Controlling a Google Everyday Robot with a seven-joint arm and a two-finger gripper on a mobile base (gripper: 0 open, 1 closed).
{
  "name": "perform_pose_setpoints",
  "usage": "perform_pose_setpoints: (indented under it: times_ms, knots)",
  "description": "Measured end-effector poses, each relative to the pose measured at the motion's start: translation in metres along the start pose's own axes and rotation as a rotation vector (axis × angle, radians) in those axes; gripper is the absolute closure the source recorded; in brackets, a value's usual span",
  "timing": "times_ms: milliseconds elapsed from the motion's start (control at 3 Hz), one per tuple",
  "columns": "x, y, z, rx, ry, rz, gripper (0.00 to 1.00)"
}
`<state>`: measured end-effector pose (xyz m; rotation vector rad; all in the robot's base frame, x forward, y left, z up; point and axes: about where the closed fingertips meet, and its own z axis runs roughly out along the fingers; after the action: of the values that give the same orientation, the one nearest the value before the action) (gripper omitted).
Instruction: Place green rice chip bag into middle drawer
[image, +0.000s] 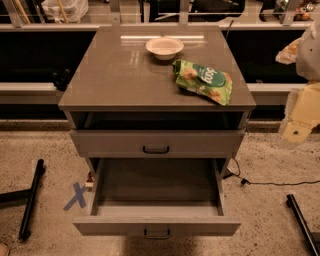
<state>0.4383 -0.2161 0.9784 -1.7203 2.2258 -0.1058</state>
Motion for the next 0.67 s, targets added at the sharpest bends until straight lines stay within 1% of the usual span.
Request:
perform_pose_setpoints:
  times_ms: [333, 667]
  knots:
    - [0.000, 0.000, 0.000, 0.000, 0.000, 0.000, 0.00]
    - [-0.005, -0.020, 0.009, 0.033, -0.053, 0.037, 0.00]
